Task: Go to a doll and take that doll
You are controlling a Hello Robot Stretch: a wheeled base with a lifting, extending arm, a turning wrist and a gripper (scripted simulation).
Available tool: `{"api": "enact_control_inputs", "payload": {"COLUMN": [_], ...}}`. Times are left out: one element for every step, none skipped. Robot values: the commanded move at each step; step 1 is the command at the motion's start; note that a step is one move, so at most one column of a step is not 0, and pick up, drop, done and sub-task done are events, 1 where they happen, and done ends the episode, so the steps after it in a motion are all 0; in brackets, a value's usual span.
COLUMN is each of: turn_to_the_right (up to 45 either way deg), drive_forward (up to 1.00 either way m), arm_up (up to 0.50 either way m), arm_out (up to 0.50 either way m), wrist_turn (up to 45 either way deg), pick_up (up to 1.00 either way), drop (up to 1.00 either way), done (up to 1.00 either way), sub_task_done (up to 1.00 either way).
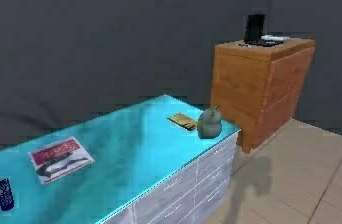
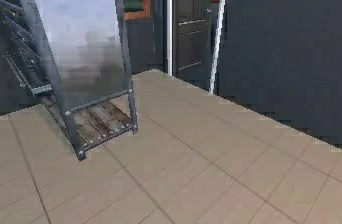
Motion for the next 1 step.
{"api": "enact_control_inputs", "payload": {"turn_to_the_right": [-45.0], "drive_forward": [0.0], "arm_up": [0.0], "arm_out": [0.0], "wrist_turn": [0.0], "pick_up": [0.0], "drop": [0.0], "done": [0.0], "sub_task_done": [0.0]}}
